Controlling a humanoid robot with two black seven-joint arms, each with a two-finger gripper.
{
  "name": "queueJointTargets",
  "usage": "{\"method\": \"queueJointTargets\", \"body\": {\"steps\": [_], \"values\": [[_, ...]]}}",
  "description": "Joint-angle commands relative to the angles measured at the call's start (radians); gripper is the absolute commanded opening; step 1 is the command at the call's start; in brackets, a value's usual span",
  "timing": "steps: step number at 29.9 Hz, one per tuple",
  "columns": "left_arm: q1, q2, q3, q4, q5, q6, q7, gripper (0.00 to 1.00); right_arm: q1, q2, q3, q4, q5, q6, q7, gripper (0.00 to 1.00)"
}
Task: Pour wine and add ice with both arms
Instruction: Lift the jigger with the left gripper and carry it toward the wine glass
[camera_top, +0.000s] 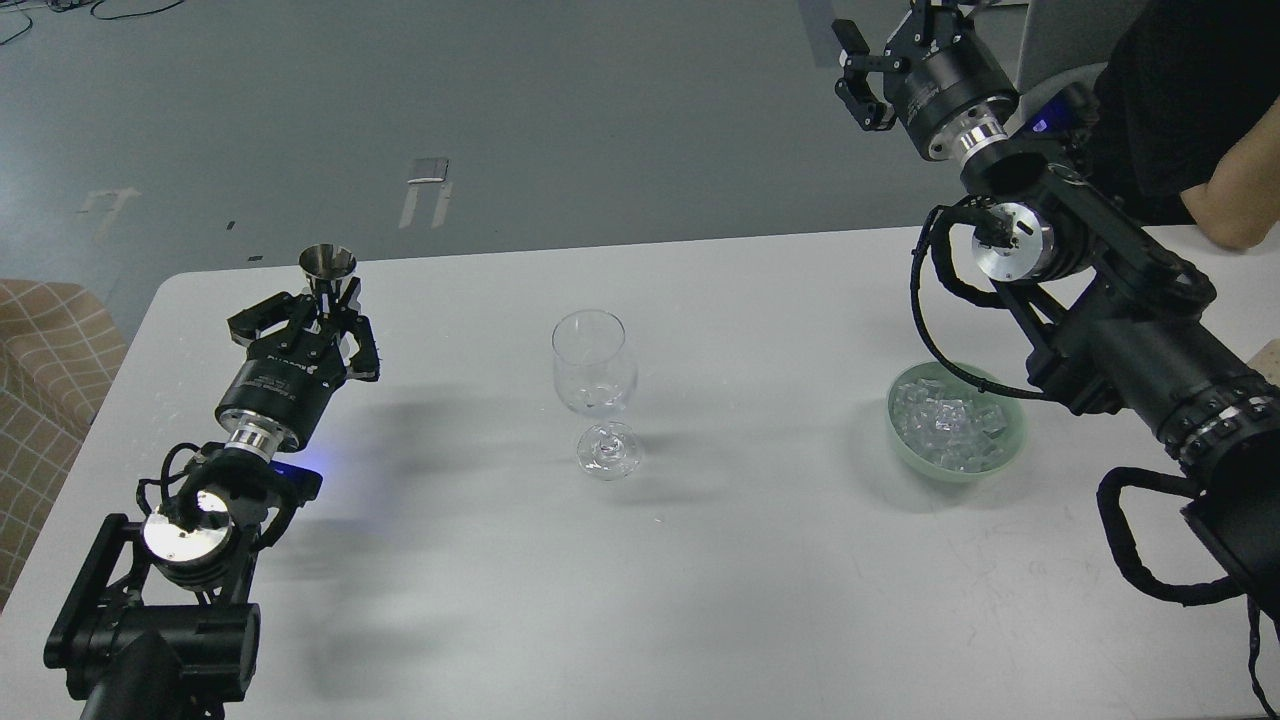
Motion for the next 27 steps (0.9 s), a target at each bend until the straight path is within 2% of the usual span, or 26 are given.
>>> {"method": "queueJointTargets", "body": {"steps": [1, 6, 13, 27], "values": [[0.025, 0.013, 0.032, -0.099, 0.0, 0.051, 0.005, 0.0, 0.0, 0.0, 0.001, 0.0, 0.0, 0.0, 0.0, 1.0], [0.062, 0.011, 0.081, -0.228, 0.002, 0.138, 0.007, 0.0, 0.0, -0.002, 0.001, 0.002, 0.0, 0.0, 0.0, 1.0], [0.131, 0.013, 0.13, -0.365, 0.002, 0.212, 0.007, 0.0, 0.001, -0.003, 0.001, 0.002, 0.002, 0.0, 0.0, 1.0], [0.143, -0.009, 0.224, -0.467, 0.054, 0.33, 0.009, 0.0, -0.002, -0.002, 0.001, 0.006, 0.002, 0.0, 0.0, 1.0]]}}
